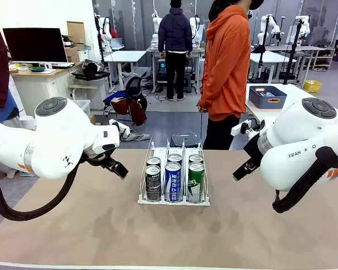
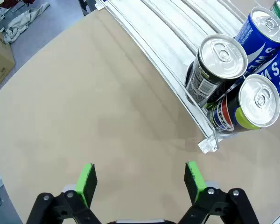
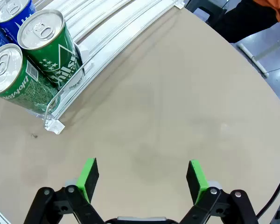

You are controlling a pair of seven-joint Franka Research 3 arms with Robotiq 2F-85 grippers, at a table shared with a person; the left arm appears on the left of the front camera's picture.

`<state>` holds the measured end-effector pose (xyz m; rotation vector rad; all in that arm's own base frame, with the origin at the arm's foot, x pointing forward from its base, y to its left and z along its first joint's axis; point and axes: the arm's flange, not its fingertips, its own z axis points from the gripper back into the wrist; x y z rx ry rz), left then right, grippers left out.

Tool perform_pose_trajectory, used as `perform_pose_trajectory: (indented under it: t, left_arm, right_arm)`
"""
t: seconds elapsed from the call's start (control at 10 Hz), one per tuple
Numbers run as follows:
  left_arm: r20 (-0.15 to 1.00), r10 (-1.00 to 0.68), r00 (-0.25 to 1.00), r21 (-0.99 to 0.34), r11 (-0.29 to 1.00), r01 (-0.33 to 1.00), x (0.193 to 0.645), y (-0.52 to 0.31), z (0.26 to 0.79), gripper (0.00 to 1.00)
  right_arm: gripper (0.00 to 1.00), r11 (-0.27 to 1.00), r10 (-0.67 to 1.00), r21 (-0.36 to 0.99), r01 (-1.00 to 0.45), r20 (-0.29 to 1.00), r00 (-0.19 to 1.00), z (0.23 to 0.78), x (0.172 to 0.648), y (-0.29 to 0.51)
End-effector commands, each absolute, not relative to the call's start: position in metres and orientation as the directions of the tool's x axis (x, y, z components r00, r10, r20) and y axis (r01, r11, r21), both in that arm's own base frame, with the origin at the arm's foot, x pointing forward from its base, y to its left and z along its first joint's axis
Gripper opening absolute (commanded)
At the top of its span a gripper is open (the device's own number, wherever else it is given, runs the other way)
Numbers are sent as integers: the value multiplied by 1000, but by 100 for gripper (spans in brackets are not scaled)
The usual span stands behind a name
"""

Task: Fill the beverage cans into the dispenser.
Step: Pick up the Sprite handed by the human.

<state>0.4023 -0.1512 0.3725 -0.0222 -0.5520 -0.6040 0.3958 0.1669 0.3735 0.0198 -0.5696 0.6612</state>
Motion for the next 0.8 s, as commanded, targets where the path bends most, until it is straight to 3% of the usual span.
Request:
perform_pose_trajectory:
  t: [0.0, 0.7]
  left_arm:
    - [499, -533, 684, 138, 827, 545, 402, -151, 372, 100]
    - [499, -533, 684, 138, 827, 545, 402, -151, 372, 100]
  right_arm:
    - [100, 795, 575, -159, -586, 506, 643, 373, 396, 167]
    - [100, 795, 575, -159, -586, 506, 643, 373, 396, 167]
